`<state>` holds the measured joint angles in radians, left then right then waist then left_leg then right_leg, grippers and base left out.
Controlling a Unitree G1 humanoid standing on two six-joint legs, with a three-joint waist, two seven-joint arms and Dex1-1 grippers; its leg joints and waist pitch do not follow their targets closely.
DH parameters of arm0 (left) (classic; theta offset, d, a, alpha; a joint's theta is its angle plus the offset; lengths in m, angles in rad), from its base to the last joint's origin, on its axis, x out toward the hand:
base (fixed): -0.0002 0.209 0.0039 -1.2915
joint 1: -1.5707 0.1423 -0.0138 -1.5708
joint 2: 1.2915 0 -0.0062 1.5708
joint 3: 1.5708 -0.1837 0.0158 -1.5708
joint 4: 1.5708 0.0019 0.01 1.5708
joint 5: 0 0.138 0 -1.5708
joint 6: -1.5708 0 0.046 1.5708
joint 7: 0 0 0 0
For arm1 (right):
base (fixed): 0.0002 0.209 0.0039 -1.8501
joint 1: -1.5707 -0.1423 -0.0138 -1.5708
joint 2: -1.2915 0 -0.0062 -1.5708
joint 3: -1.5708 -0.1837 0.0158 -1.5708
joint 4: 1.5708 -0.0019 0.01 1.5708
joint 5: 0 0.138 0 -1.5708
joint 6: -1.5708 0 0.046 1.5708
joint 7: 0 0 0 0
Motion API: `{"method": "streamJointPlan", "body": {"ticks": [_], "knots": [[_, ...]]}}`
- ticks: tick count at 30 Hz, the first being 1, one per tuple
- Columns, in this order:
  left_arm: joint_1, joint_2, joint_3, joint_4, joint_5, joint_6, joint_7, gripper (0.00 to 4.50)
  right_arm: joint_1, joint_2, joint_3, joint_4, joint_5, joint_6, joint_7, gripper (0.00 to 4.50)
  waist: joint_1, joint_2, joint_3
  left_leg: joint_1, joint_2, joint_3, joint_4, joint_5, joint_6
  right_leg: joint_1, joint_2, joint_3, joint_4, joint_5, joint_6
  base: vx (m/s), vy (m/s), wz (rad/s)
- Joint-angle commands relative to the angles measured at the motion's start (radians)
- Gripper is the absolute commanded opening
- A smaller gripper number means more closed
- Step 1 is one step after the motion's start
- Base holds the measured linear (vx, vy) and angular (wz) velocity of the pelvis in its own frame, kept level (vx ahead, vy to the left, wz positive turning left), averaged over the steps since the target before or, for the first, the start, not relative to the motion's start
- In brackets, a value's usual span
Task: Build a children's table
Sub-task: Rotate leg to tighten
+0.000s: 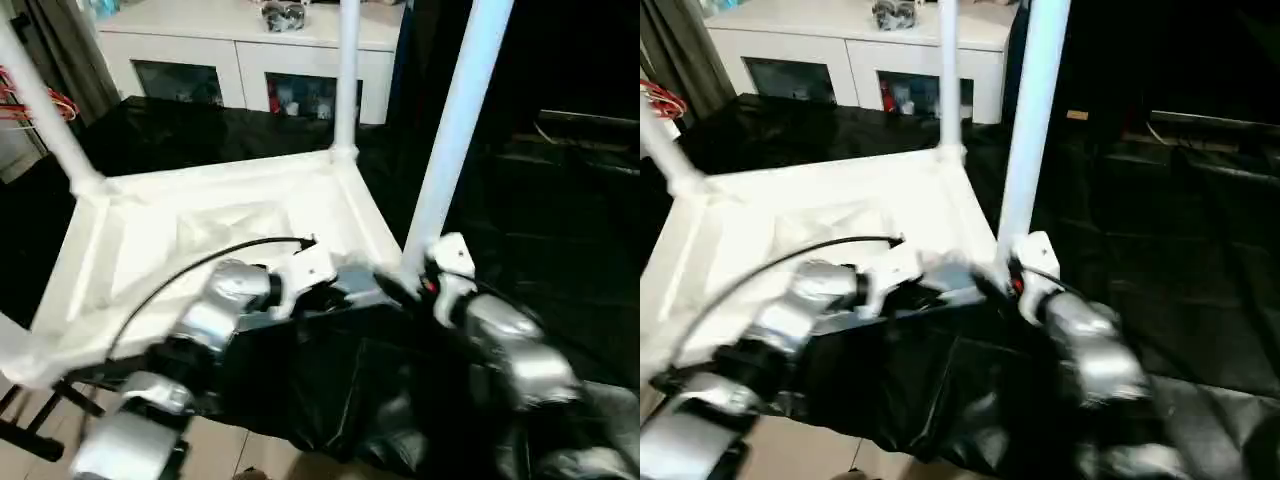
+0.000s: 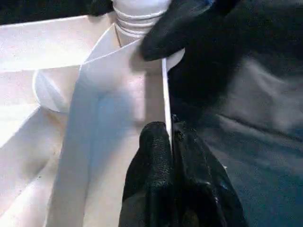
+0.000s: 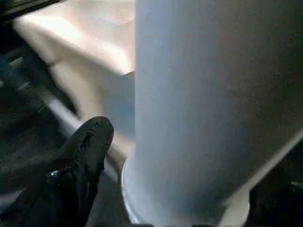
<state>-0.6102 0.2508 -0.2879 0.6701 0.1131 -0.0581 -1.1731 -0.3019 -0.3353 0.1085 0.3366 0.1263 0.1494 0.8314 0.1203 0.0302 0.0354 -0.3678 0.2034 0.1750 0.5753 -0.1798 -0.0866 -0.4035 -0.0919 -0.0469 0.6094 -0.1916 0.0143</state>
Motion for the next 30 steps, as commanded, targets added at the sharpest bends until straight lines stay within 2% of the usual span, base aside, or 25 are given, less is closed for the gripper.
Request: {"method": "streamJointPlan", "body": {"ticks": [1,3,5,9,10,12,20,24,27,29,30], "knots": [[-0.005,-0.014,-0.037,-0.043,-0.022,-0.046,-0.059,0.00,0.018,-0.017,0.088,-0.058,0.032,0.022,0.150,3.90,0.005,-0.017,-0.053,0.001,0.021,0.000,-0.065,-0.208,0.070,0.051,-0.043,0.029,-0.071,-0.135,-0.210,0.000,0.000,0.00],[-0.004,-0.005,-0.036,-0.044,-0.025,-0.050,-0.076,0.00,0.025,-0.039,0.092,-0.074,0.040,0.026,0.190,3.90,0.008,-0.016,-0.051,0.002,0.023,0.001,-0.065,-0.216,0.072,0.049,-0.044,0.030,-0.072,-0.144,-0.219,0.000,0.000,0.00],[-0.003,0.029,-0.038,-0.049,-0.036,-0.060,-0.133,0.00,0.043,-0.105,0.101,-0.108,0.061,0.022,0.297,3.90,0.015,-0.019,-0.051,0.003,0.025,0.000,-0.065,-0.218,0.069,0.052,-0.046,0.030,-0.072,-0.153,-0.223,0.000,0.000,0.00],[-0.004,0.059,-0.046,-0.046,-0.045,-0.084,-0.182,0.00,0.044,-0.155,0.107,-0.118,0.078,0.020,0.367,3.90,0.025,-0.018,-0.052,0.005,0.027,0.001,-0.063,-0.211,0.074,0.048,-0.047,0.031,-0.069,-0.145,-0.230,0.000,0.000,0.00],[-0.004,0.065,-0.047,-0.046,-0.048,-0.088,-0.192,0.00,0.044,-0.163,0.108,-0.121,0.078,0.023,0.379,3.65,0.026,-0.020,-0.052,0.005,0.026,0.002,-0.062,-0.205,0.074,0.048,-0.046,0.031,-0.067,-0.134,-0.234,0.000,0.000,0.00],[-0.004,0.068,-0.045,-0.046,-0.050,-0.090,-0.200,0.00,0.044,-0.168,0.110,-0.124,0.077,0.024,0.387,3.59,0.026,-0.018,-0.053,0.005,0.027,0.001,-0.062,-0.203,0.071,0.047,-0.046,0.030,-0.067,-0.131,-0.238,0.000,0.000,0.00],[0.004,0.075,-0.046,-0.059,-0.074,-0.081,-0.232,0.00,0.061,-0.158,0.116,-0.158,0.094,0.045,0.388,2.83,0.029,-0.017,-0.054,0.005,0.026,0.001,-0.061,-0.198,0.066,0.050,-0.046,0.030,-0.064,-0.111,-0.244,0.000,0.000,0.00],[0.004,0.065,-0.041,-0.055,-0.072,-0.076,-0.208,0.00,0.069,-0.130,0.104,-0.160,0.102,0.054,0.346,2.72,0.027,-0.016,-0.053,0.004,0.026,0.001,-0.062,-0.203,0.064,0.048,-0.046,0.029,-0.064,-0.116,-0.244,0.000,0.000,0.00],[-0.011,0.025,-0.022,-0.029,-0.053,-0.052,-0.109,0.00,0.070,-0.066,0.079,-0.131,0.078,0.057,0.223,2.70,0.024,-0.017,-0.050,0.006,0.025,0.000,-0.066,-0.227,0.045,0.047,-0.048,0.030,-0.070,-0.169,-0.231,0.000,0.000,0.00],[-0.026,-0.021,-0.011,-0.012,-0.045,-0.031,-0.030,0.00,0.056,-0.001,0.062,-0.070,0.022,0.040,0.070,2.69,0.017,-0.021,-0.046,0.007,0.021,-0.002,-0.072,-0.256,0.020,0.045,-0.051,0.030,-0.081,-0.268,-0.204,0.000,0.000,0.00],[-0.029,-0.042,-0.013,-0.006,-0.039,-0.029,-0.001,0.00,0.045,0.031,0.052,-0.035,0.001,0.036,-0.002,2.69,0.013,-0.023,-0.043,0.006,0.019,-0.004,-0.077,-0.278,0.009,0.046,-0.052,0.028,-0.088,-0.341,-0.177,0.000,0.000,0.00]]}}
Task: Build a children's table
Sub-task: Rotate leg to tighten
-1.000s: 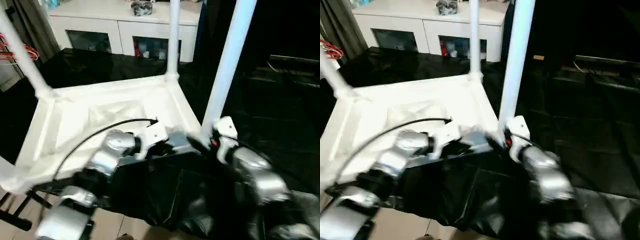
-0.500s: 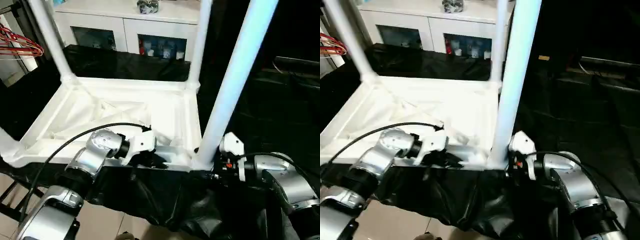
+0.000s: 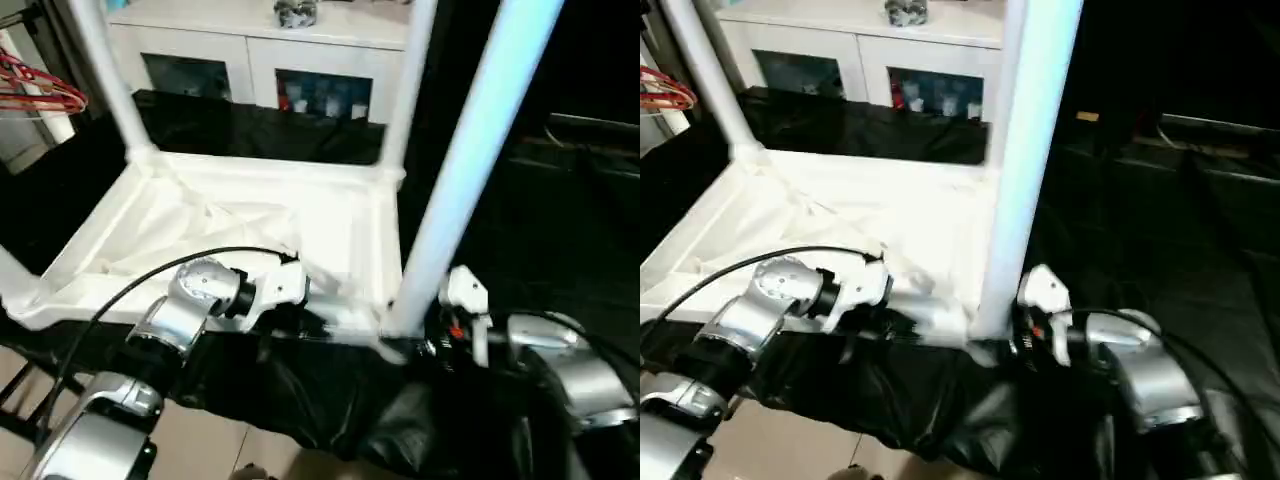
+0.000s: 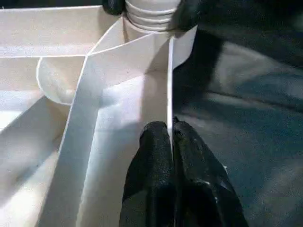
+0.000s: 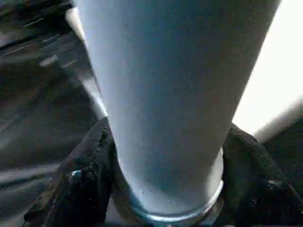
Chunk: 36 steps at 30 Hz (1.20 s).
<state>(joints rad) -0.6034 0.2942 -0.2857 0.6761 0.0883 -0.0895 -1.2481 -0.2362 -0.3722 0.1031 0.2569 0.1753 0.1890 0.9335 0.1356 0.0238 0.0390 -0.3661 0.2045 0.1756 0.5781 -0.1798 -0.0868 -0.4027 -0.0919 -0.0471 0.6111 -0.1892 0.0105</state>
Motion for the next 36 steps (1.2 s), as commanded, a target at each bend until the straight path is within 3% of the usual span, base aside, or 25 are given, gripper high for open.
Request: {"method": "streamJointPlan", "body": {"ticks": [1,3,6,7,12,14,16,22,23,26,31,36], "knots": [[-0.038,-0.099,-0.018,-0.008,-0.010,0.003,0.092,0.00,-0.028,0.087,0.051,0.067,-0.060,-0.006,-0.149,2.69,-0.005,-0.016,-0.045,0.004,0.018,-0.006,-0.081,-0.286,0.003,0.043,-0.052,0.028,-0.092,-0.374,-0.161,0.000,0.000,0.00],[-0.038,-0.114,-0.021,-0.006,-0.005,0.004,0.110,0.00,-0.033,0.106,0.044,0.085,-0.067,-0.005,-0.188,2.69,-0.013,-0.016,-0.047,0.007,0.018,-0.008,-0.082,-0.295,-0.006,0.040,-0.053,0.030,-0.097,-0.404,-0.145,0.000,0.000,0.00],[-0.049,-0.190,-0.041,0.017,0.034,0.011,0.223,0.00,-0.062,0.209,0.018,0.153,-0.095,-0.005,-0.374,2.68,-0.021,-0.014,-0.048,0.008,0.018,-0.005,-0.080,-0.280,-0.003,0.034,-0.049,0.034,-0.095,-0.349,-0.152,0.000,0.000,0.00],[-0.050,-0.200,-0.042,0.018,0.038,0.014,0.239,0.00,-0.065,0.223,0.016,0.159,-0.100,-0.005,-0.400,2.68,-0.023,-0.014,-0.047,0.005,0.015,-0.007,-0.083,-0.279,-0.006,0.039,-0.048,0.030,-0.096,-0.363,-0.146,0.000,0.000,0.00],[-0.052,-0.269,-0.029,0.009,0.035,0.039,0.321,0.00,-0.100,0.312,0.011,0.211,-0.139,-0.056,-0.530,2.68,-0.025,-0.012,-0.050,0.003,0.015,-0.006,-0.080,-0.270,0.007,0.039,-0.048,0.033,-0.095,-0.331,-0.142,0.000,0.000,0.00],[-0.049,-0.272,-0.030,0.001,0.038,0.044,0.325,0.00,-0.109,0.319,0.000,0.222,-0.130,-0.064,-0.531,3.24,-0.025,-0.011,-0.051,0.003,0.015,-0.005,-0.079,-0.263,0.014,0.039,-0.046,0.033,-0.093,-0.306,-0.145,0.000,0.000,0.00],[-0.047,-0.271,-0.029,-0.001,0.040,0.044,0.325,0.00,-0.111,0.318,-0.008,0.225,-0.123,-0.064,-0.525,3.38,-0.024,-0.012,-0.052,0.001,0.015,-0.005,-0.079,-0.257,0.021,0.041,-0.046,0.033,-0.092,-0.295,-0.148,0.000,0.000,0.00],[-0.025,-0.220,-0.021,-0.026,0.011,0.023,0.238,0.00,-0.102,0.233,0.013,0.197,-0.126,-0.075,-0.410,3.76,-0.020,-0.010,-0.056,0.003,0.017,-0.003,-0.074,-0.228,0.037,0.044,-0.045,0.034,-0.084,-0.215,-0.170,0.000,0.000,0.00],[-0.014,-0.184,-0.022,-0.040,-0.003,0.014,0.183,0.00,-0.084,0.174,0.035,0.157,-0.107,-0.097,-0.297,3.76,-0.018,-0.011,-0.058,0.002,0.016,-0.001,-0.069,-0.209,0.047,0.045,-0.044,0.034,-0.080,-0.169,-0.182,0.000,0.000,0.00],[-0.005,-0.154,-0.023,-0.050,-0.014,0.005,0.137,0.00,-0.065,0.125,0.056,0.118,-0.089,-0.116,-0.197,3.76,-0.010,-0.013,-0.058,-0.004,0.014,0.000,-0.063,-0.179,0.081,0.052,-0.044,0.032,-0.073,-0.100,-0.198,0.000,0.000,0.00],[0.005,-0.094,-0.023,-0.060,-0.026,-0.010,0.048,0.00,-0.031,0.035,0.085,0.044,-0.053,-0.125,-0.020,3.76,-0.009,-0.012,-0.054,0.000,0.020,0.000,-0.069,-0.224,0.075,0.049,-0.045,0.032,-0.080,-0.191,-0.194,0.000,0.000,0.00],[0.007,-0.034,-0.012,-0.054,-0.038,-0.021,-0.037,0.00,0.006,-0.071,0.120,-0.044,0.010,-0.075,0.185,3.76,0.001,-0.014,-0.053,0.001,0.025,0.000,-0.069,-0.221,0.081,0.048,-0.045,0.032,-0.076,-0.177,-0.205,0.000,0.000,0.00]]}}
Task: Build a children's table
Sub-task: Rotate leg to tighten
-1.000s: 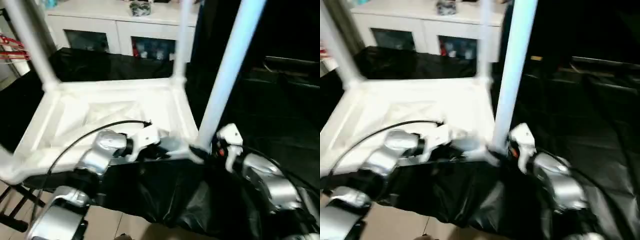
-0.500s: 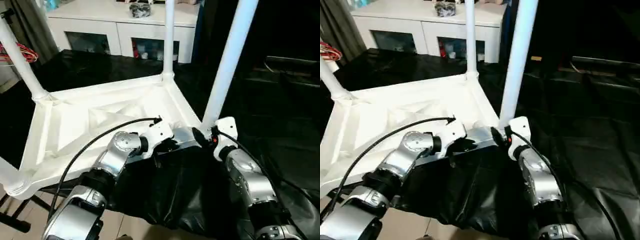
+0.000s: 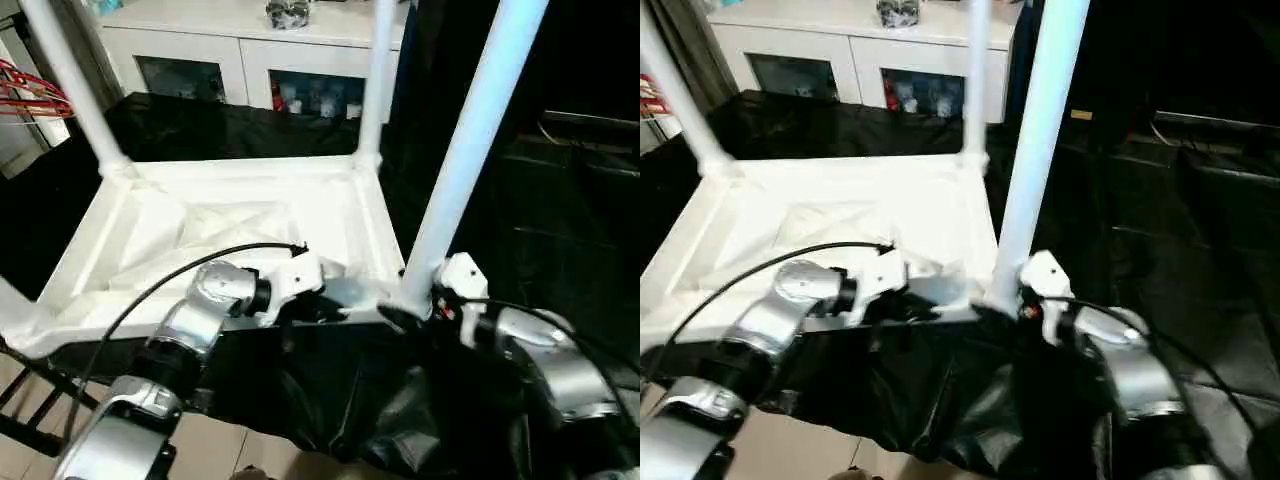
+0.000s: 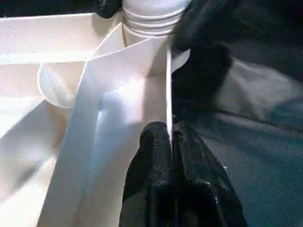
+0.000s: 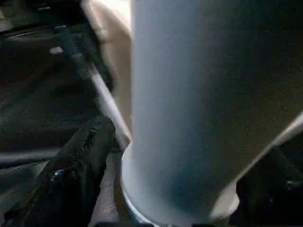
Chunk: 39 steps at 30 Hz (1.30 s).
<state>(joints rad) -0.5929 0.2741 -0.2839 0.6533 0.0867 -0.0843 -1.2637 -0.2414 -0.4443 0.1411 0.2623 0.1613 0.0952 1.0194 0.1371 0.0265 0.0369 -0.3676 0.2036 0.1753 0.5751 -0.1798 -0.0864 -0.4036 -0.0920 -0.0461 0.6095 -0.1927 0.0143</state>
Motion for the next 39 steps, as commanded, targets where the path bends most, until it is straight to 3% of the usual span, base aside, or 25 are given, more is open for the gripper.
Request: {"method": "streamJointPlan", "body": {"ticks": [1,7,8,12,18,21,24,26,28,30,32,34,35,37,39], "knots": [[-0.003,-0.002,-0.015,-0.031,-0.039,-0.030,-0.038,0.00,0.015,-0.012,0.086,-0.058,0.028,0.021,0.119,3.76,0.003,-0.019,-0.052,0.002,0.025,0.000,-0.065,-0.214,0.081,0.051,-0.045,0.031,-0.074,-0.168,-0.208,0.000,0.000,0.00],[-0.006,0.044,-0.023,-0.027,-0.041,-0.051,-0.097,0.00,0.016,-0.039,0.089,-0.074,0.036,0.024,0.167,3.76,0.007,-0.020,-0.053,0.003,0.026,0.001,-0.064,-0.202,0.075,0.047,-0.046,0.030,-0.068,-0.139,-0.229,0.000,0.000,0.00],[-0.008,0.051,-0.025,-0.023,-0.039,-0.056,-0.108,0.00,0.013,-0.041,0.087,-0.074,0.038,0.026,0.173,3.49,0.007,-0.020,-0.052,0.003,0.026,0.000,-0.064,-0.202,0.073,0.048,-0.046,0.030,-0.067,-0.139,-0.228,0.000,0.000,0.00],[-0.010,0.057,-0.023,-0.023,-0.044,-0.057,-0.125,0.00,0.009,-0.047,0.085,-0.080,0.050,0.043,0.188,3.36,0.007,-0.020,-0.053,0.004,0.026,0.001,-0.063,-0.198,0.071,0.049,-0.046,0.030,-0.066,-0.131,-0.233,0.000,0.000,0.00],[-0.011,0.059,-0.025,-0.029,-0.067,-0.046,-0.155,0.00,0.013,-0.049,0.088,-0.094,0.066,0.070,0.199,2.83,0.009,-0.018,-0.054,0.004,0.025,0.001,-0.061,-0.187,0.072,0.050,-0.046,0.029,-0.063,-0.104,-0.243,0.000,0.000,0.00],[-0.011,0.051,-0.022,-0.030,-0.072,-0.040,-0.146,0.00,0.020,-0.040,0.086,-0.102,0.070,0.080,0.190,2.75,0.008,-0.019,-0.055,0.003,0.025,0.001,-0.060,-0.179,0.073,0.051,-0.045,0.029,-0.061,-0.091,-0.247,0.000,0.000,0.00],[-0.025,0.019,-0.007,-0.005,-0.047,-0.016,-0.042,0.00,0.035,-0.012,0.078,-0.103,0.074,0.101,0.146,2.73,0.009,-0.017,-0.055,0.006,0.026,0.002,-0.060,-0.189,0.070,0.050,-0.045,0.029,-0.062,-0.098,-0.249,0.000,0.000,0.00],[-0.037,-0.006,0.004,0.018,-0.030,-0.005,0.032,0.00,0.026,0.036,0.056,-0.070,0.049,0.098,0.050,2.72,0.009,-0.017,-0.052,0.007,0.025,0.001,-0.062,-0.206,0.059,0.049,-0.046,0.030,-0.067,-0.132,-0.243,0.000,0.000,0.00],[-0.041,-0.034,0.009,0.029,-0.022,0.004,0.087,0.00,-0.002,0.097,0.028,-0.001,-0.001,0.084,-0.103,2.72,0.003,-0.018,-0.048,0.008,0.020,-0.001,-0.069,-0.247,0.029,0.045,-0.049,0.029,-0.078,-0.239,-0.215,0.000,0.000,0.00],[-0.037,-0.072,0.001,0.026,-0.008,0.023,0.145,0.00,-0.037,0.169,-0.004,0.083,-0.042,0.089,-0.277,2.71,-0.010,-0.020,-0.045,0.002,0.017,-0.005,-0.077,-0.259,0.001,0.048,-0.051,0.026,-0.083,-0.318,-0.182,0.000,0.000,0.00],[-0.035,-0.098,-0.004,0.021,-0.002,0.039,0.178,0.00,-0.050,0.210,-0.016,0.115,-0.057,0.088,-0.358,2.70,-0.022,-0.023,-0.045,0.010,0.017,-0.006,-0.077,-0.286,-0.007,0.042,-0.051,0.029,-0.095,-0.385,-0.151,0.000,0.000,0.00],[-0.034,-0.134,-0.015,0.016,0.011,0.055,0.222,0.00,-0.062,0.265,-0.016,0.140,-0.083,0.087,-0.456,2.70,-0.024,-0.019,-0.045,0.010,0.017,-0.005,-0.076,-0.283,-0.003,0.037,-0.050,0.032,-0.095,-0.373,-0.152,0.000,0.000,0.00],[-0.037,-0.161,-0.019,0.020,0.020,0.064,0.256,0.00,-0.071,0.304,-0.015,0.156,-0.107,0.083,-0.521,2.70,-0.026,-0.021,-0.046,0.005,0.016,-0.007,-0.079,-0.274,-0.005,0.043,-0.050,0.029,-0.094,-0.377,-0.144,0.000,0.000,0.00],[-0.044,-0.193,-0.024,0.029,0.031,0.070,0.296,0.00,-0.089,0.343,-0.013,0.184,-0.137,0.075,-0.594,2.70,-0.030,-0.018,-0.046,0.010,0.016,-0.006,-0.079,-0.274,-0.010,0.036,-0.047,0.030,-0.095,-0.363,-0.144,0.000,0.000,0.00],[-0.052,-0.217,-0.029,0.036,0.041,0.072,0.328,0.00,-0.104,0.361,-0.004,0.207,-0.157,0.045,-0.621,2.70,-0.030,-0.017,-0.048,0.009,0.015,-0.005,-0.077,-0.273,-0.001,0.038,-0.046,0.032,-0.093,-0.334,-0.148,0.000,0.000,0.00]]}}
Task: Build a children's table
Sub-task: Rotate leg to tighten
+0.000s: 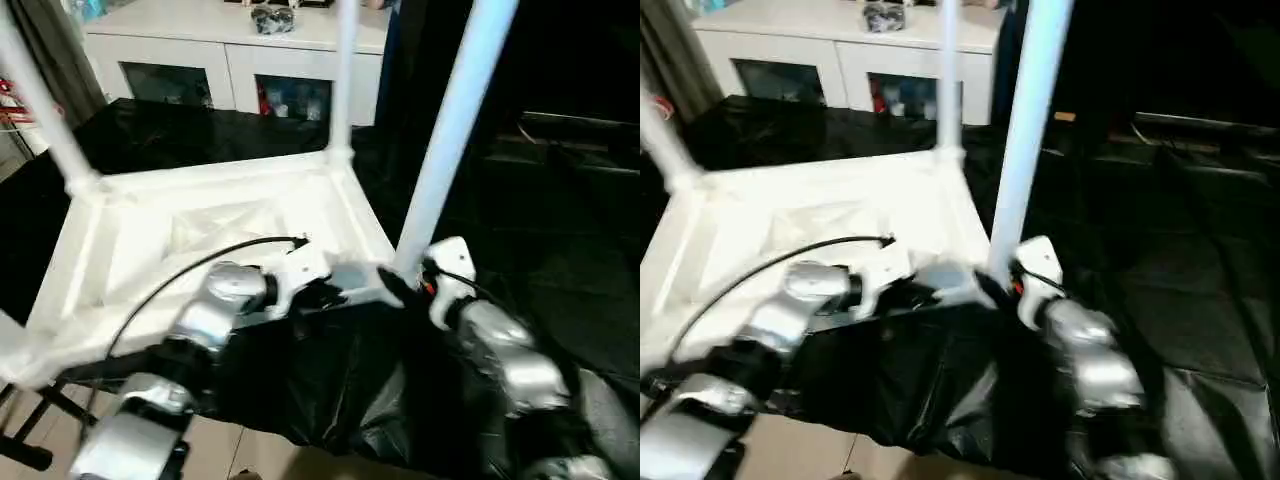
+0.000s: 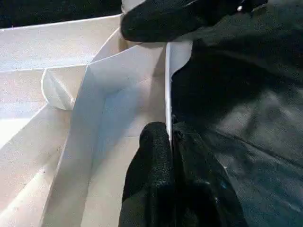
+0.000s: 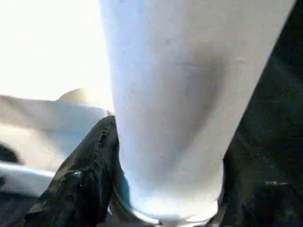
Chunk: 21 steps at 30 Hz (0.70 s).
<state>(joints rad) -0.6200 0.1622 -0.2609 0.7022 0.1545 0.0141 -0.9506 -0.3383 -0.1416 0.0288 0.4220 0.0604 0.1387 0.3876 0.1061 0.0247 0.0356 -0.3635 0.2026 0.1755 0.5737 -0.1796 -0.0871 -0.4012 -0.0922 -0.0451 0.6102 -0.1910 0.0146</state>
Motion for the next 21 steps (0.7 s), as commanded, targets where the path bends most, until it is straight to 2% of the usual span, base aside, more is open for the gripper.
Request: {"method": "streamJointPlan", "body": {"ticks": [1,2,3,4,5,9,10,13,14,16,17,18,19,21], "knots": [[-0.030,-0.119,-0.056,-0.011,-0.023,-0.025,0.028,0.00,-0.017,0.063,0.115,0.060,-0.074,-0.028,-0.007,2.70,0.000,-0.016,-0.046,0.002,0.016,-0.005,-0.076,-0.271,0.001,0.036,-0.046,0.031,-0.093,-0.329,-0.149,0.000,0.000,0.00],[-0.031,-0.125,-0.058,-0.012,-0.019,-0.023,0.035,0.00,-0.023,0.065,0.116,0.068,-0.077,-0.039,-0.007,2.70,0.001,-0.015,-0.047,0.002,0.015,-0.005,-0.075,-0.263,0.005,0.039,-0.045,0.031,-0.093,-0.314,-0.149,0.000,0.000,0.00],[-0.031,-0.127,-0.062,-0.014,-0.014,-0.024,0.038,0.00,-0.027,0.067,0.113,0.073,-0.074,-0.042,-0.003,3.26,0.002,-0.015,-0.048,0.002,0.015,-0.004,-0.073,-0.258,0.010,0.038,-0.045,0.031,-0.092,-0.302,-0.152,0.000,0.000,0.00],[-0.028,-0.128,-0.068,-0.021,-0.010,-0.025,0.035,0.00,-0.031,0.065,0.105,0.072,-0.057,-0.037,0.014,3.40,0.002,-0.014,-0.049,0.000,0.014,-0.004,-0.072,-0.247,0.018,0.040,-0.045,0.032,-0.090,-0.279,-0.156,0.000,0.000,0.00],[-0.027,-0.128,-0.069,-0.023,-0.011,-0.024,0.034,0.00,-0.031,0.065,0.104,0.071,-0.053,-0.035,0.019,3.40,0.003,-0.010,-0.050,0.000,0.015,-0.003,-0.071,-0.241,0.024,0.040,-0.043,0.031,-0.088,-0.259,-0.161,0.000,0.000,0.00],[-0.011,-0.107,-0.059,-0.053,-0.026,-0.015,-0.003,0.00,-0.019,0.025,0.104,0.043,-0.032,-0.021,0.096,3.69,0.006,-0.011,-0.051,-0.001,0.015,-0.003,-0.071,-0.238,0.033,0.043,-0.043,0.031,-0.086,-0.239,-0.168,0.000,0.000,0.00],[-0.009,-0.096,-0.057,-0.057,-0.031,-0.022,-0.020,0.00,-0.015,0.006,0.111,0.034,-0.033,-0.026,0.121,3.81,0.009,-0.010,-0.053,0.002,0.017,-0.002,-0.068,-0.232,0.038,0.042,-0.043,0.032,-0.085,-0.220,-0.172,0.000,0.000,0.00],[0.001,-0.068,-0.049,-0.071,-0.049,-0.029,-0.070,0.00,0.001,-0.043,0.122,0.004,-0.014,-0.043,0.215,3.87,0.013,-0.009,-0.056,0.002,0.017,0.001,-0.062,-0.203,0.057,0.044,-0.042,0.032,-0.077,-0.132,-0.198,0.000,0.000,0.00],[0.003,-0.063,-0.047,-0.074,-0.052,-0.031,-0.078,0.00,0.005,-0.051,0.123,-0.002,-0.007,-0.044,0.233,3.87,0.012,-0.010,-0.054,-0.004,0.016,-0.001,-0.063,-0.194,0.063,0.048,-0.042,0.030,-0.074,-0.114,-0.205,0.000,0.000,0.00],[0.013,-0.025,-0.047,-0.095,-0.073,-0.043,-0.150,0.00,0.036,-0.116,0.135,-0.072,0.048,-0.041,0.376,3.87,0.016,-0.013,-0.054,-0.002,0.016,-0.001,-0.062,-0.202,0.072,0.052,-0.042,0.028,-0.077,-0.132,-0.203,0.000,0.000,0.00],[0.014,-0.018,-0.046,-0.097,-0.075,-0.045,-0.161,0.00,0.041,-0.127,0.137,-0.083,0.056,-0.041,0.400,3.87,0.018,-0.011,-0.054,-0.004,0.021,-0.001,-0.061,-0.199,0.081,0.051,-0.044,0.031,-0.073,-0.121,-0.208,0.000,0.000,0.00],[0.017,0.012,-0.045,-0.103,-0.085,-0.055,-0.208,0.00,0.065,-0.182,0.149,-0.136,0.093,-0.036,0.508,3.87,0.017,-0.010,-0.053,-0.006,0.020,-0.002,-0.064,-0.200,0.083,0.052,-0.043,0.029,-0.075,-0.127,-0.207,0.000,0.000,0.00],[0.016,0.020,-0.044,-0.103,-0.086,-0.059,-0.219,0.00,0.071,-0.198,0.152,-0.150,0.101,-0.033,0.537,3.87,0.024,-0.011,-0.053,-0.001,0.021,0.000,-0.061,-0.211,0.088,0.051,-0.041,0.028,-0.076,-0.137,-0.205,0.000,0.000,0.00],[0.017,0.047,-0.042,-0.106,-0.095,-0.068,-0.270,0.00,0.092,-0.252,0.160,-0.196,0.136,-0.009,0.644,3.87,0.027,-0.009,-0.051,-0.003,0.023,0.000,-0.064,-0.219,0.089,0.051,-0.041,0.027,-0.076,-0.152,-0.211,0.000,0.000,0.00]]}}
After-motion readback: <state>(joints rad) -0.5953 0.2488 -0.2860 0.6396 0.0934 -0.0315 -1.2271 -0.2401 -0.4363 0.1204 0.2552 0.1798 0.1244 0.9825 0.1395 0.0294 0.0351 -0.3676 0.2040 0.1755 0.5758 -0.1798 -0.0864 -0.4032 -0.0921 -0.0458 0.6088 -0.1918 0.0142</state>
